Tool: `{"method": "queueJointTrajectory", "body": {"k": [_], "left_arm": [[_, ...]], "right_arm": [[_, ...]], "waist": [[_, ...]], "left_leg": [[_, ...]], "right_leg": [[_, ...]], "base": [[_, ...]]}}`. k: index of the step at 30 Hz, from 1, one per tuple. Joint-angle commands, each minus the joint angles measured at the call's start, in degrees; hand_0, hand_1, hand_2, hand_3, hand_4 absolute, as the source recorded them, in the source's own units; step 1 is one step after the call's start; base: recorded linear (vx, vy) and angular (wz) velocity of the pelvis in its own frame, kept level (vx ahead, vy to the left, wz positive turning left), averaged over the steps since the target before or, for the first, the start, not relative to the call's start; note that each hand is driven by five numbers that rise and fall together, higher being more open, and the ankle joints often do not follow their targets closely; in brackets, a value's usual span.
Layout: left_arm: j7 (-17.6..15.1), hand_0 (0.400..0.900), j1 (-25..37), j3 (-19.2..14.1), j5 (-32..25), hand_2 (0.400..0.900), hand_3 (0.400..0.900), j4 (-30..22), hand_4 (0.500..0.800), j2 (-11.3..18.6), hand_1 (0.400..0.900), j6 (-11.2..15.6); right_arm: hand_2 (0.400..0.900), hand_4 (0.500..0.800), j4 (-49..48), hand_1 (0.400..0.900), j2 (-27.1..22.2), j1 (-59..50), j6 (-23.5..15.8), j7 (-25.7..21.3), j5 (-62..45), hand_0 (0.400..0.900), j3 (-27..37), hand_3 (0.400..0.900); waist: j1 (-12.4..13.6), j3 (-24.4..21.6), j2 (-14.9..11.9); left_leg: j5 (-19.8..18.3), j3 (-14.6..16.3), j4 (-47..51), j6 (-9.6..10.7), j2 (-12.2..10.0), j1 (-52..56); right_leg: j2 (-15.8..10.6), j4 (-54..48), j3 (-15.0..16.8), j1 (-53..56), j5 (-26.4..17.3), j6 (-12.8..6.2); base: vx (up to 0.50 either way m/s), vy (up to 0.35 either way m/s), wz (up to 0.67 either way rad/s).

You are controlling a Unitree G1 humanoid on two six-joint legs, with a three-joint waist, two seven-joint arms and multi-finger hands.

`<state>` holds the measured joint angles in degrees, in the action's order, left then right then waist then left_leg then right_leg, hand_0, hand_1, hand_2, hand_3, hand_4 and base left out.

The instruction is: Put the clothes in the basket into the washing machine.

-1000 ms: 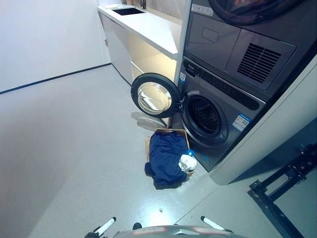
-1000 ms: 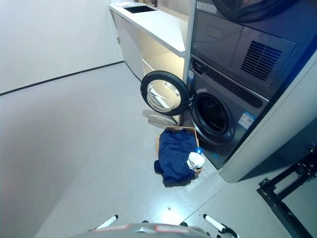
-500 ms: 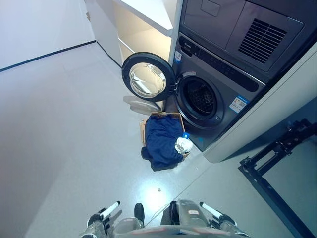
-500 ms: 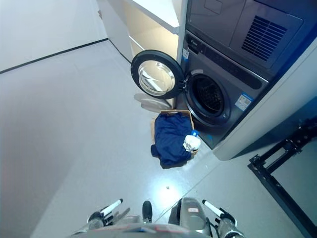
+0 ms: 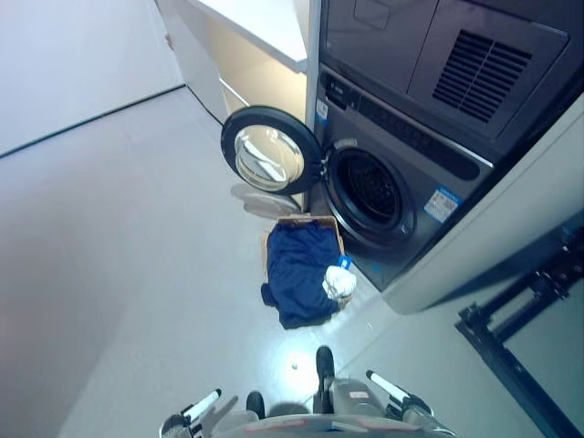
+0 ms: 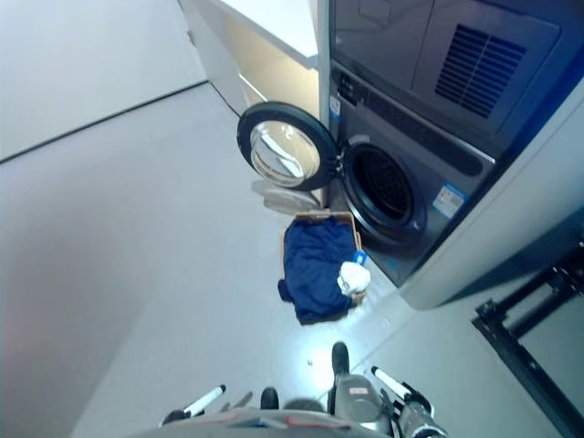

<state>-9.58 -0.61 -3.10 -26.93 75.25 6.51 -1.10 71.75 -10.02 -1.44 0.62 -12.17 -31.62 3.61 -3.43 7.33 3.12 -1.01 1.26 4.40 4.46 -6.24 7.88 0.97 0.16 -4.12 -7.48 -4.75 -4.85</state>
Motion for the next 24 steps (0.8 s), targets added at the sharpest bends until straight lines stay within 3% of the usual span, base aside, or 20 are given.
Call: {"method": "queueJointTrajectory", "body": {"k": [1, 4, 6, 8, 12, 16, 19, 24], "left_arm": [[-1.0, 0.9, 3.9, 1.2, -1.6, 0.9, 0.9, 0.3, 0.8, 1.5, 0.9, 1.4], [-1.2, 0.9, 4.3, 1.3, -3.2, 0.9, 0.9, -0.6, 0.8, 1.3, 0.9, 1.8], [-1.2, 0.9, 4.3, 1.3, -3.5, 0.9, 0.9, -0.5, 0.8, 1.3, 0.9, 1.6], [-1.1, 0.9, 4.1, 1.5, -3.2, 0.9, 0.9, -0.2, 0.8, 1.0, 0.9, 1.3], [-1.1, 0.9, 2.9, 2.0, -2.6, 0.9, 0.9, -0.3, 0.8, 0.7, 0.9, 1.3], [-1.5, 0.9, 2.5, 2.2, -2.0, 0.9, 0.9, 0.0, 0.8, 0.8, 0.9, 1.4], [-1.6, 0.9, 2.4, 2.7, -1.6, 0.9, 0.9, 0.1, 0.8, 0.9, 0.9, 1.4], [-1.3, 0.9, 2.6, 3.1, -1.4, 0.9, 0.9, -0.1, 0.8, 1.6, 0.9, 1.6]], "right_arm": [[0.9, 0.8, -1.6, 0.9, -1.9, -3.5, -2.1, -0.5, 0.7, 0.9, -0.4, 0.9], [0.9, 0.8, -1.2, 0.9, -2.8, -3.2, -2.2, -0.7, 1.1, 0.9, -0.3, 0.9], [0.9, 0.8, -0.9, 0.9, -3.0, -3.4, -2.3, -1.1, 0.7, 0.9, -0.1, 0.9], [0.9, 0.8, -0.5, 0.9, -3.5, -3.8, -2.4, -1.5, 0.4, 0.9, 0.1, 0.9], [0.9, 0.8, -0.4, 0.9, -3.8, -4.1, -2.3, -1.4, 1.7, 0.9, -0.8, 0.9], [0.9, 0.8, -0.7, 0.9, -4.0, -4.5, -2.4, -1.8, 3.1, 0.9, -1.5, 0.9], [0.9, 0.8, -0.7, 0.9, -4.0, -4.9, -2.6, -1.7, 3.1, 0.9, -1.6, 0.9], [0.9, 0.8, 0.0, 0.9, -3.3, -5.2, -2.3, -1.4, 3.3, 0.9, -1.8, 0.9]], "waist": [[-0.6, 2.2, -0.6], [-0.6, 3.6, -1.4], [-0.6, 4.4, -2.0], [-0.1, 5.1, -2.2], [0.6, 5.6, -2.2], [1.0, 6.0, -1.4], [1.2, 5.9, -1.2], [2.0, 5.2, -1.9]], "left_leg": [[-4.8, 0.2, -12.3, -2.0, 5.7, 1.2], [1.2, 1.2, -27.6, -0.1, 4.8, -5.7], [1.4, 3.0, -32.2, -0.7, 3.5, -8.4], [-1.0, 3.2, -32.3, -1.4, 5.3, -11.6], [-3.4, 1.4, -21.7, -2.7, 8.2, -14.7], [4.5, -3.1, -7.2, -1.5, 8.2, -14.3], [5.8, -2.4, -5.2, -0.9, 7.6, -13.9], [2.7, -1.1, -6.1, -2.9, 8.2, -12.8]], "right_leg": [[-2.2, 1.0, 1.5, -0.8, 2.7, -0.6], [-2.3, -0.9, 0.3, 3.6, 4.3, 1.6], [-1.9, -1.7, 0.2, 6.0, 5.5, 2.73], [-1.9, -2.2, 0.4, 7.5, 5.9, 2.69], [-1.5, -2.6, 0.7, 9.4, 6.5, 1.94], [-0.2, -2.7, 1.3, 10.8, 7.3, 2.22], [-0.2, -2.9, 1.9, 11.8, 8.3, 2.3], [-1.6, -3.1, 3.2, 13.4, 9.7, 1.27]], "base": [[0.31, -0.378, 0.23], [0.23, -0.373, 0.24], [0.19, -0.325, 0.11], [0.15, -0.189, -0.13], [0.17, -0.104, -0.16], [0.17, 0.005, -0.18], [0.19, 0.123, -0.27], [0.21, 0.267, -0.29]]}}
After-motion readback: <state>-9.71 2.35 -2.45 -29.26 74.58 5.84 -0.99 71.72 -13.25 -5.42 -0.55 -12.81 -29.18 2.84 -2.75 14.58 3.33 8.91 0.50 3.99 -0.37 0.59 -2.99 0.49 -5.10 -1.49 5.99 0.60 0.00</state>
